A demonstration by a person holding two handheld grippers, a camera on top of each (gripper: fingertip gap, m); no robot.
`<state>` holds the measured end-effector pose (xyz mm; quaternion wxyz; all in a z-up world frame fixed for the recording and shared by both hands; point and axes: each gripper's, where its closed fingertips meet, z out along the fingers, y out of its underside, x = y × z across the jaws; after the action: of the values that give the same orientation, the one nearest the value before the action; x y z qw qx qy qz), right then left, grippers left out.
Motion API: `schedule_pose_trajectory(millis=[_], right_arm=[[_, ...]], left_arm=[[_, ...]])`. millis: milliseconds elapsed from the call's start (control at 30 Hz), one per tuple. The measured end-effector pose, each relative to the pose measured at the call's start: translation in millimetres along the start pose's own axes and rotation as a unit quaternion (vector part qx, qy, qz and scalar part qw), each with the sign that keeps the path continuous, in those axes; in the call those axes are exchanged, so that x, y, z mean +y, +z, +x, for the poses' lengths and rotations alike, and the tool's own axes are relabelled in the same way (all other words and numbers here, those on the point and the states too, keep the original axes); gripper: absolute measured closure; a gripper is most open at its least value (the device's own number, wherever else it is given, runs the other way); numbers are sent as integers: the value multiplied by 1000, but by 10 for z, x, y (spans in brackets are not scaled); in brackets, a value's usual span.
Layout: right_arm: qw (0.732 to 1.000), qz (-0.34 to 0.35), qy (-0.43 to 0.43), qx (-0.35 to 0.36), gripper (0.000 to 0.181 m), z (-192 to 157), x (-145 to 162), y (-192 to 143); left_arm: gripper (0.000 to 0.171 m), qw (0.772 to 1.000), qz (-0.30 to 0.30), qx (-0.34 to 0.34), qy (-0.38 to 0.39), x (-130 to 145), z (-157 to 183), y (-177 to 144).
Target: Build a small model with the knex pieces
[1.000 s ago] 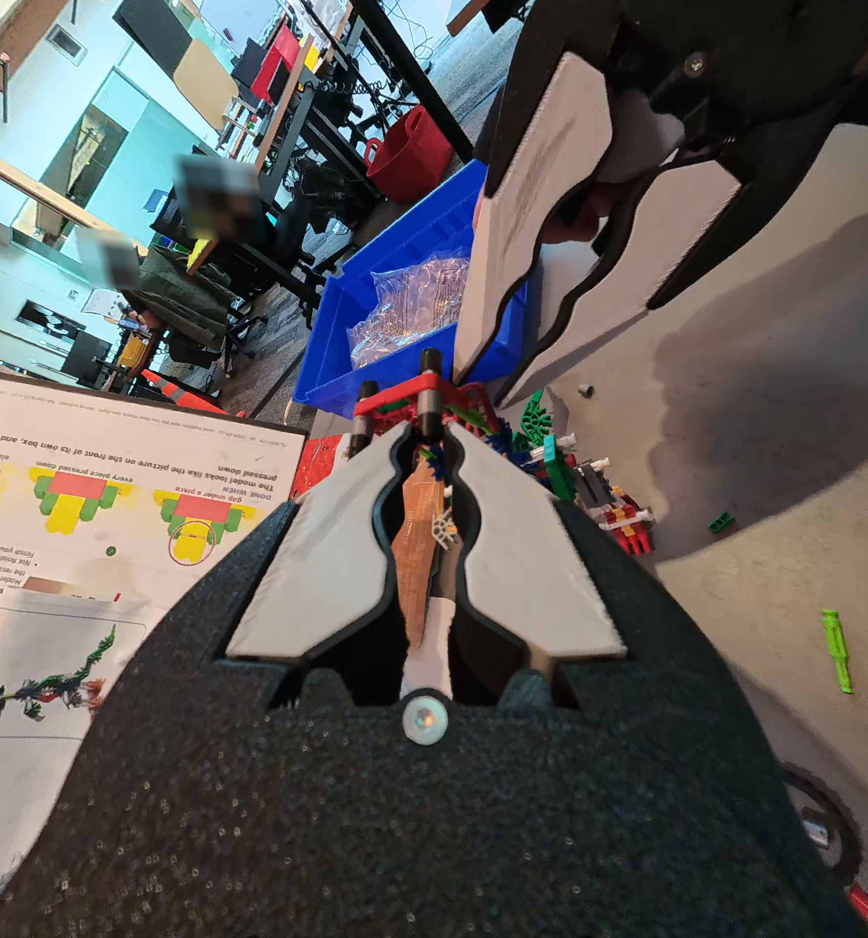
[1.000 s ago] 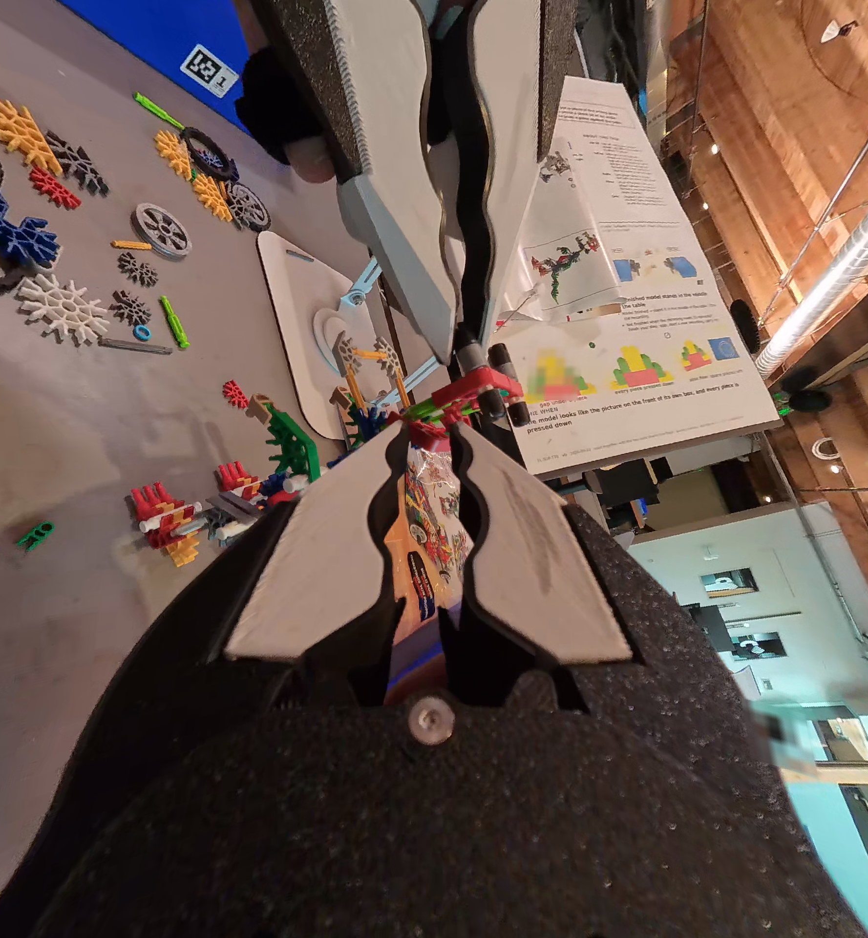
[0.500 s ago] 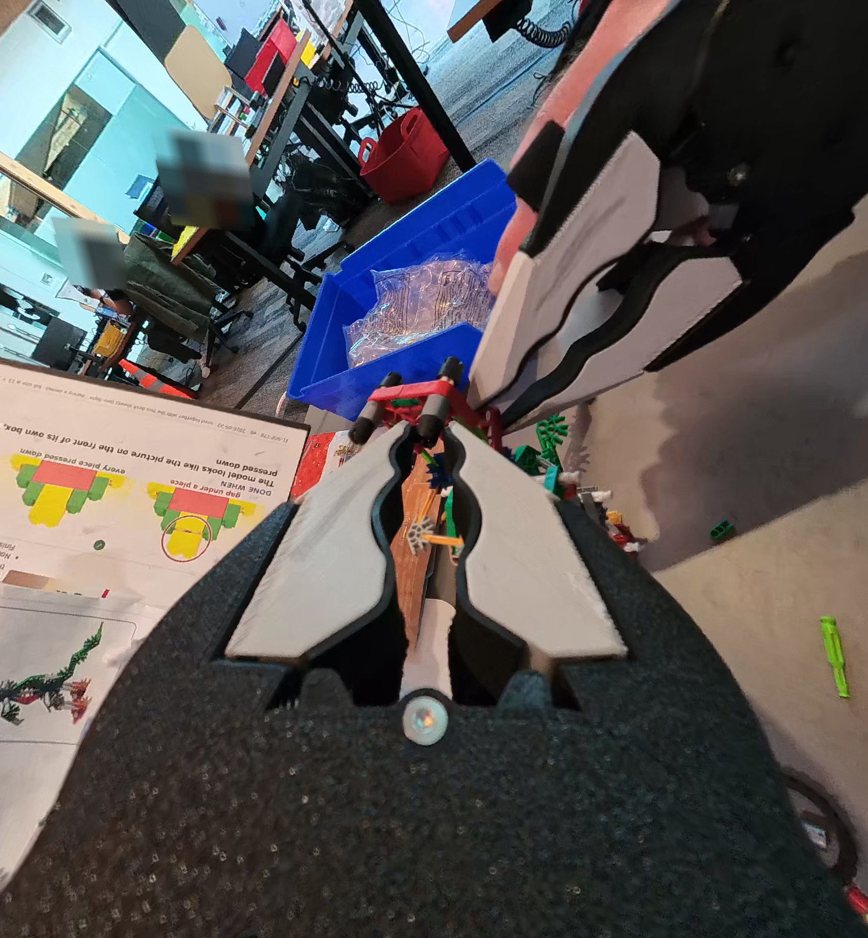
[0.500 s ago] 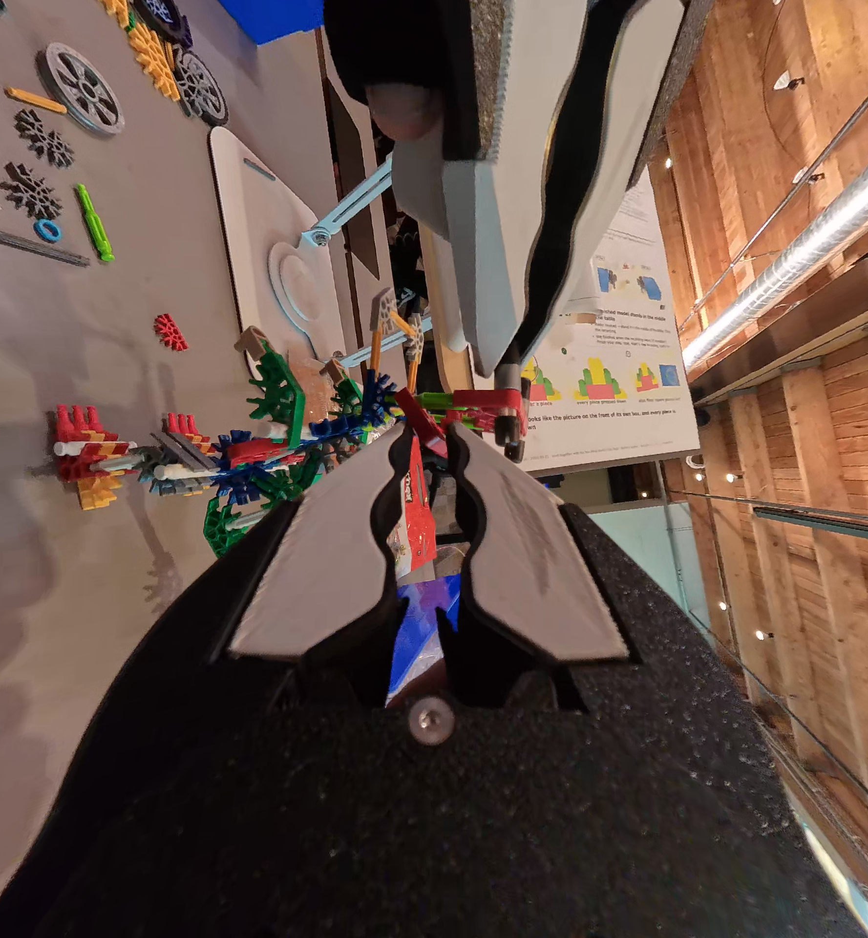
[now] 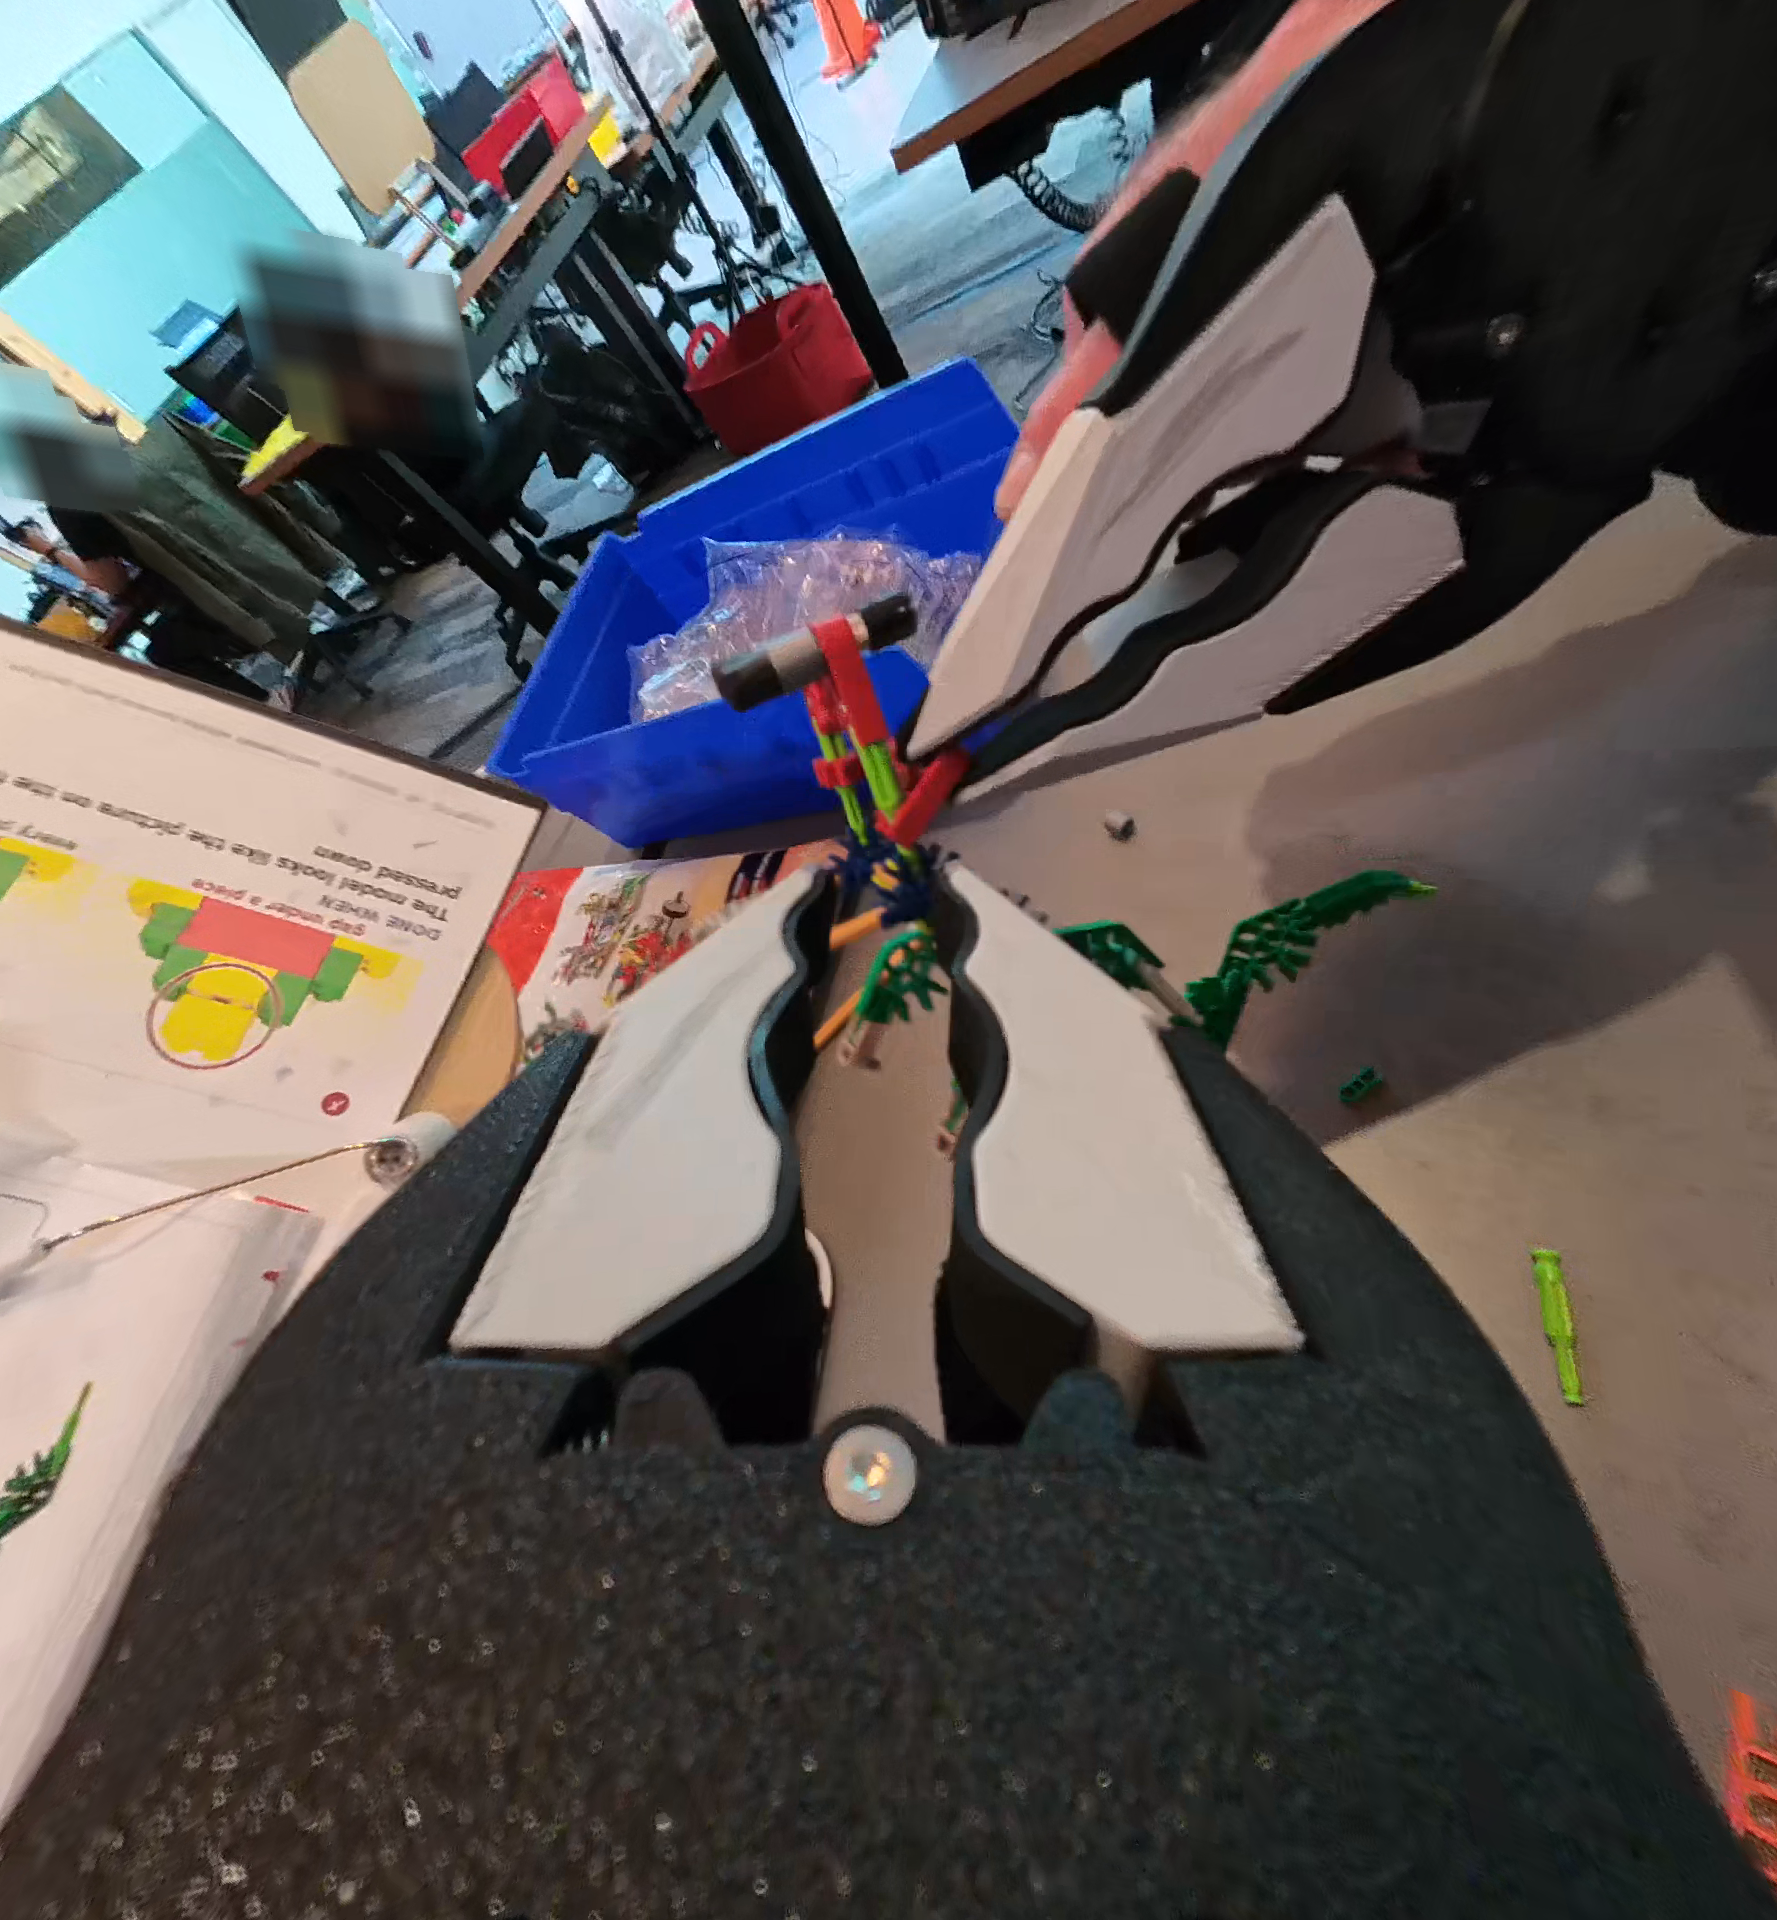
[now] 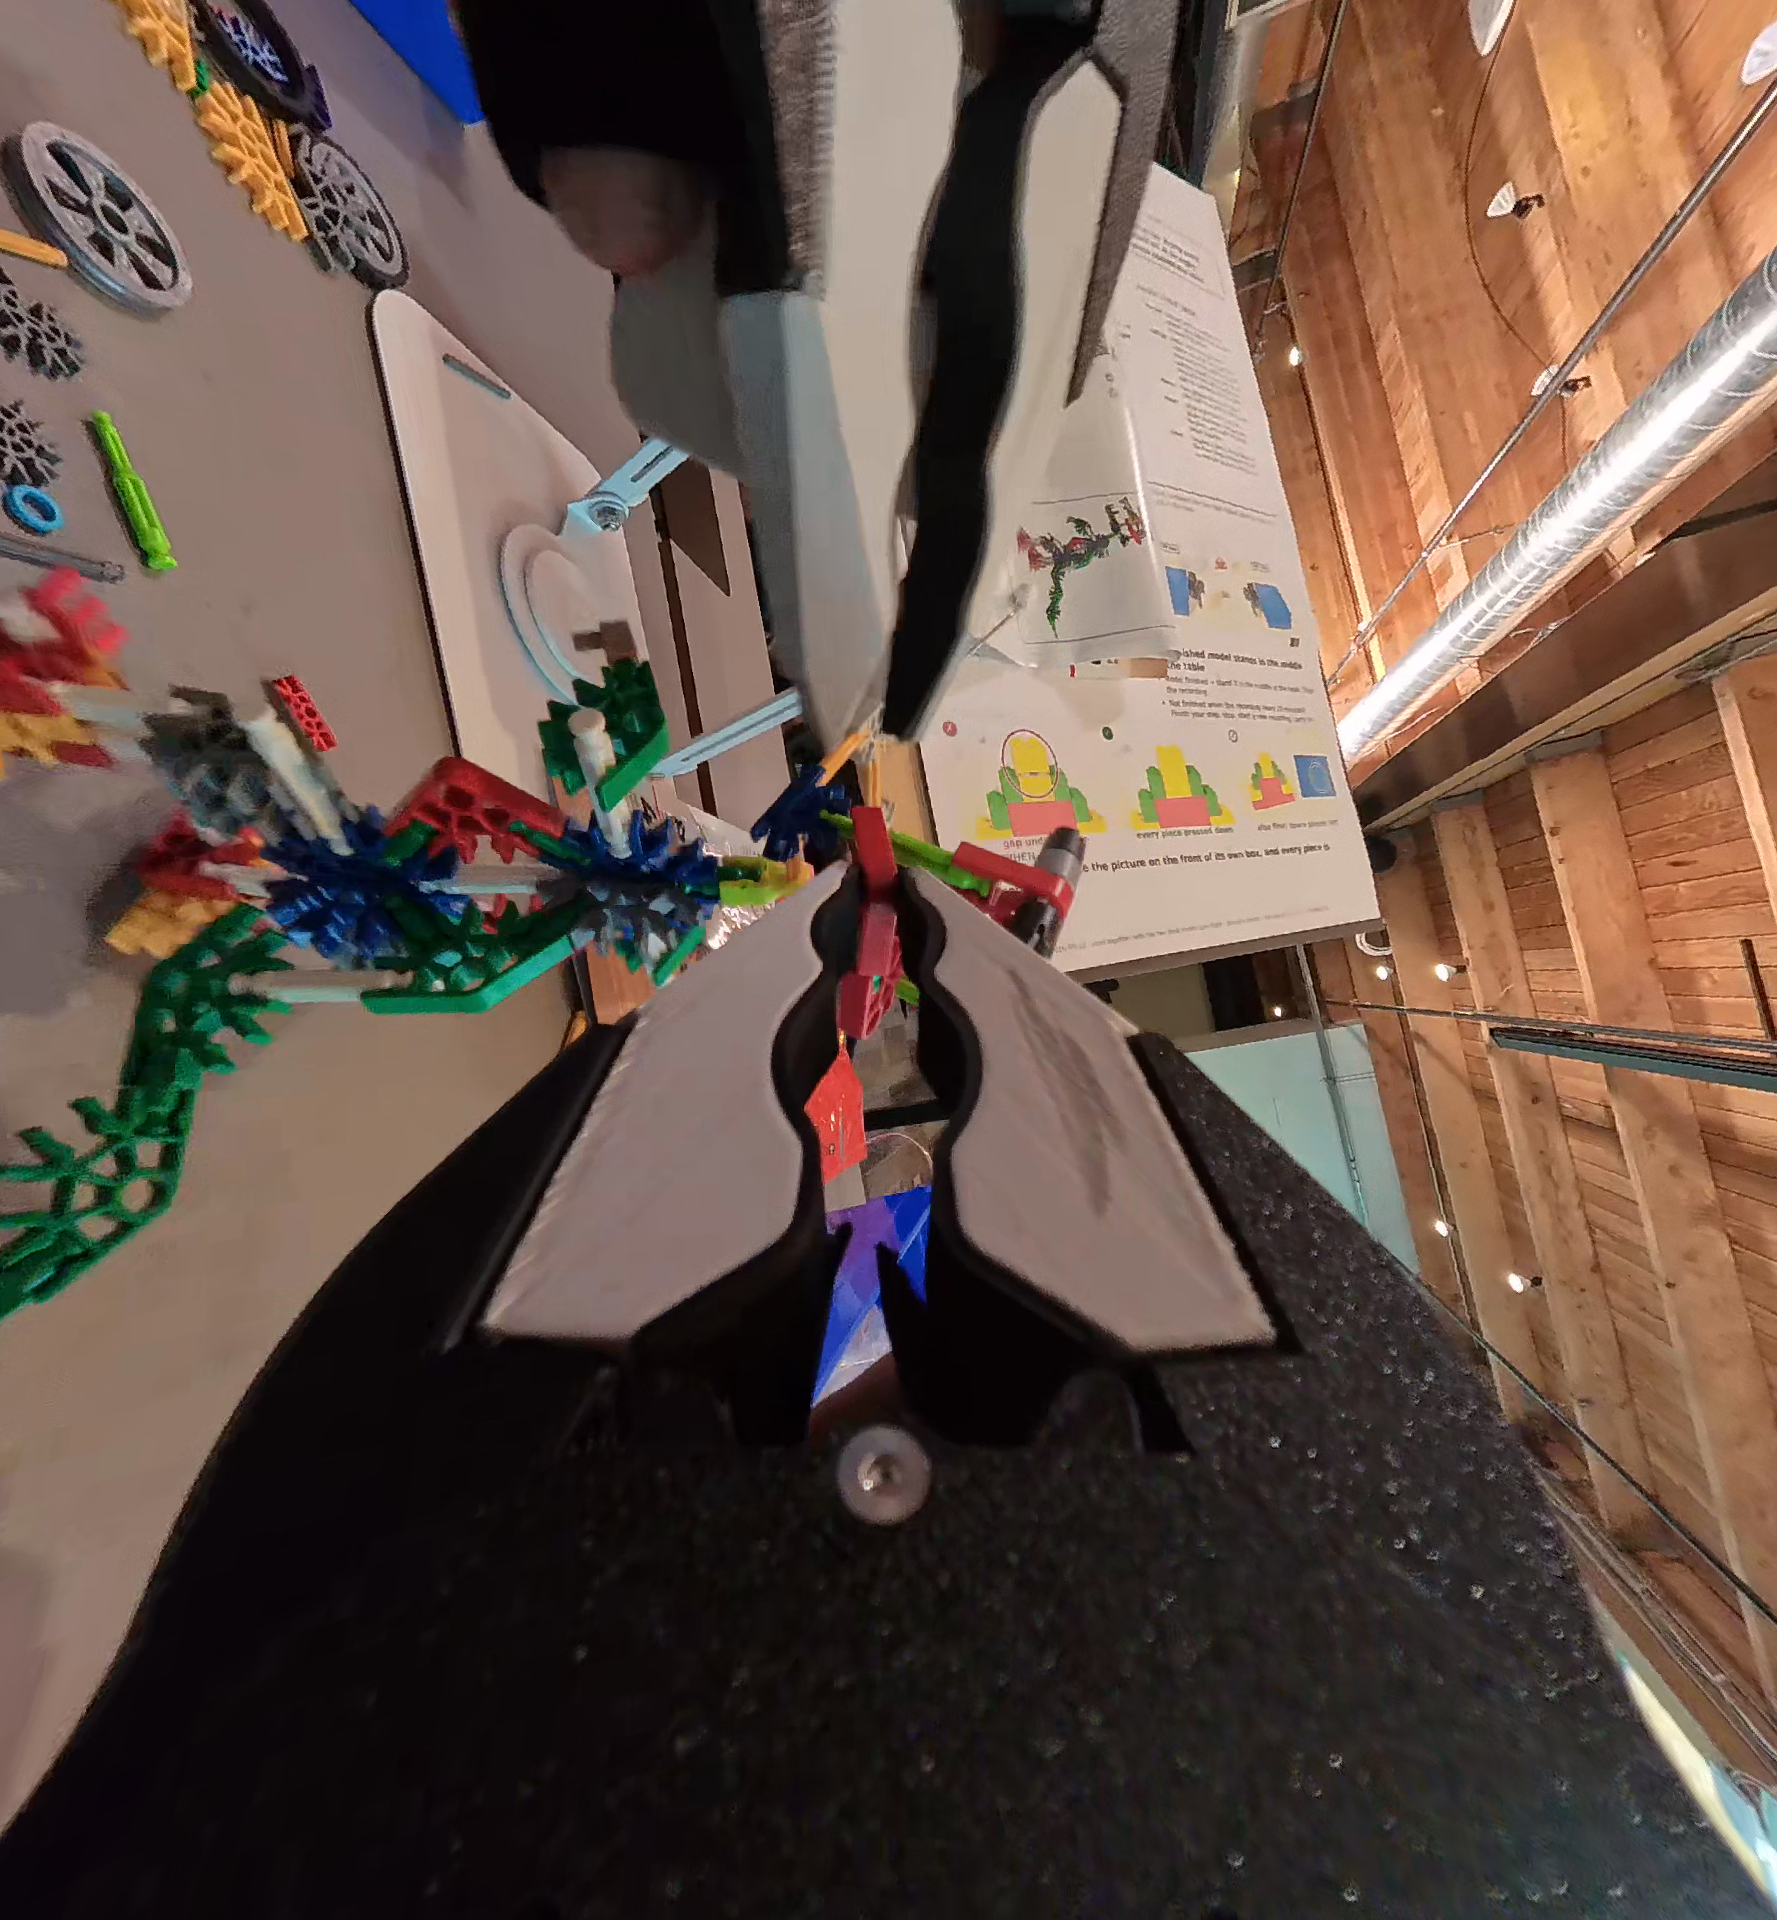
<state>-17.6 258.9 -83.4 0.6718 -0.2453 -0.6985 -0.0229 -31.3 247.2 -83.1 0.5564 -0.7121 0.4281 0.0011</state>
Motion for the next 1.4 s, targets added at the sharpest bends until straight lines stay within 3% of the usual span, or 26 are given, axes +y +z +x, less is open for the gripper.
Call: schedule_pose_trajectory(millis=[100,467,900,1067,1400], right_arm=[[1000,2,4,4,177,20,-10,-2],[996,38,85,-13,178,79,-61,-64],[986,41,159,-27,179,38,-18,4],[971,72,225,-42,178,97,-34,-11],[955,83,280,-45,178,104,9,23]], left_arm=[[152,1000,-22,4,-6,93,57,77],[148,999,25,-28,-34,-75,-23,188],[161,996,5,-31,-81,24,-22,308],[162,995,17,-25,-100,-13,-46,268],[162,989,26,-20,-146,15,-70,282]])
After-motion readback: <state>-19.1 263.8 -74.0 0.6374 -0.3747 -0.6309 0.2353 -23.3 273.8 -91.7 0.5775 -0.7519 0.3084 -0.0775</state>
